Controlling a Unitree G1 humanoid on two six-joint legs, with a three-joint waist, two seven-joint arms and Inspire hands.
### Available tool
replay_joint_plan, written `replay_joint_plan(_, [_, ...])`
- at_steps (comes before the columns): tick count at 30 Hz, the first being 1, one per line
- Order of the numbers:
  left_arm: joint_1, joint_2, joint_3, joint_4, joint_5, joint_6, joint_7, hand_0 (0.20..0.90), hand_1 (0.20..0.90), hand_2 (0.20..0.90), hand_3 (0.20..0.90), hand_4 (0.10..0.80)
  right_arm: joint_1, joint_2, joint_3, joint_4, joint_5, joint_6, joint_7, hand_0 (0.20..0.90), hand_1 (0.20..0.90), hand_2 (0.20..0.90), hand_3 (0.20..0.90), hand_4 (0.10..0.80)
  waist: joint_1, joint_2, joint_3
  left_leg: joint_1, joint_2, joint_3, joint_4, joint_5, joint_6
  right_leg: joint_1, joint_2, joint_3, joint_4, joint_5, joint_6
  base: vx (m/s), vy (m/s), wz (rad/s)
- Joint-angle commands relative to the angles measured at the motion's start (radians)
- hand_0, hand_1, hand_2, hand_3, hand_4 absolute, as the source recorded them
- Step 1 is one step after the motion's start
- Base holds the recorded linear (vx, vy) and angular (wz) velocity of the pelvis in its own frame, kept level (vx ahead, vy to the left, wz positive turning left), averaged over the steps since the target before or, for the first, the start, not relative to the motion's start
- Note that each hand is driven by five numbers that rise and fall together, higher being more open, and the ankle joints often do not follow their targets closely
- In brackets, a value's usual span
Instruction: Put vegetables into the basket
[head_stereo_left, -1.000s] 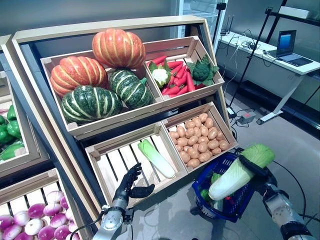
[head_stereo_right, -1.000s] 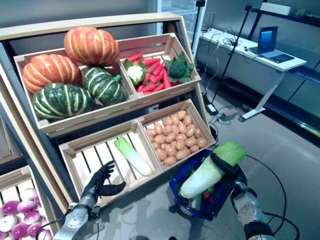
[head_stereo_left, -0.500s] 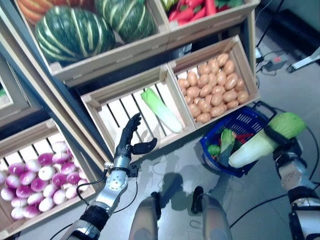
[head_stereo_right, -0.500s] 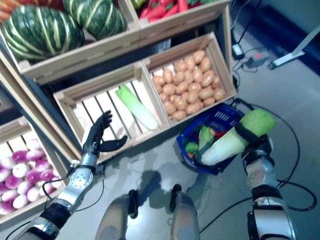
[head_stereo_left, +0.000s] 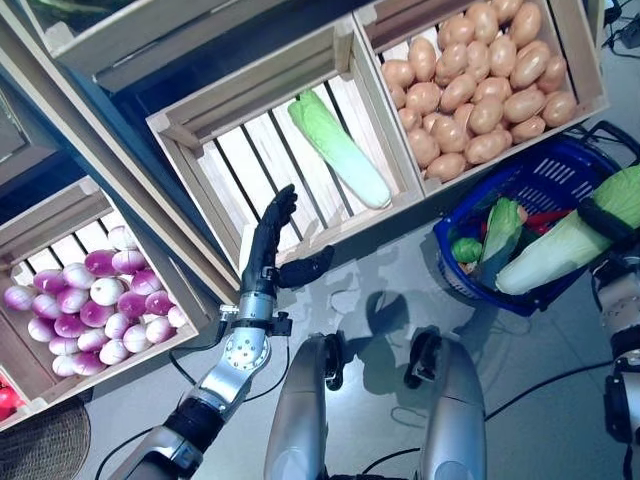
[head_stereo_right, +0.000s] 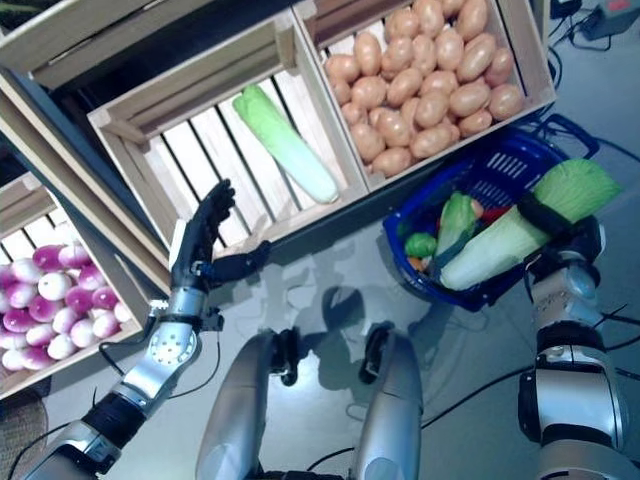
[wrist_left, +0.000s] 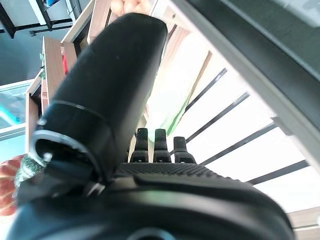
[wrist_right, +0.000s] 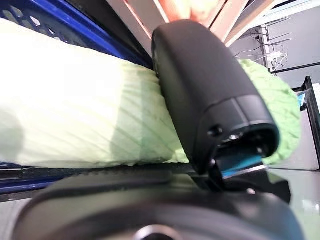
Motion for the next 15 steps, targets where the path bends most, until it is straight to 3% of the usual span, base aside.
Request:
replay_joint_plan(1, [-0.061,0.036,0.004,-0.148,0.042,-0.144,0.058,0.900,0.900,0.900,0.900,0.800,-0.116,-0.125,0.050,0.018,-0.038,-0.061,-0.003,0.900,0.900,0.900,0.900,0.800,-0.014,0.002,-0.036,-0.005,-0.037,0.033,0.108,-0.156,0.057,0.060,0.015,0.040,-0.018,-0.006,-0.020,-0.039,0.025,0.02])
replay_joint_plan(11, [-0.157,0.080,0.003,-0.176,0.061,-0.149,0.100,0.900,0.900,0.900,0.900,0.800,-0.121,-0.126,0.070,0.035,0.022,-0.075,0.093,0.900,0.900,0.900,0.900,0.800,-0.027,-0.015,-0.044,-0.027,-0.021,0.027,0.141,-0.170,0.064,0.030,0.038,0.053,0.016,-0.017,-0.023,0.005,-0.007,-0.01])
replay_joint_plan(15, [-0.199,0.109,0.017,-0.171,0.151,-0.132,0.138,0.900,0.900,0.900,0.900,0.800,-0.083,-0.118,0.052,0.013,0.028,-0.092,0.118,0.900,0.900,0.900,0.900,0.800,-0.034,-0.029,-0.048,-0.019,-0.013,0.026,0.122,-0.159,0.059,0.035,0.043,0.051,0.001,-0.003,-0.018,0.040,-0.024,0.00])
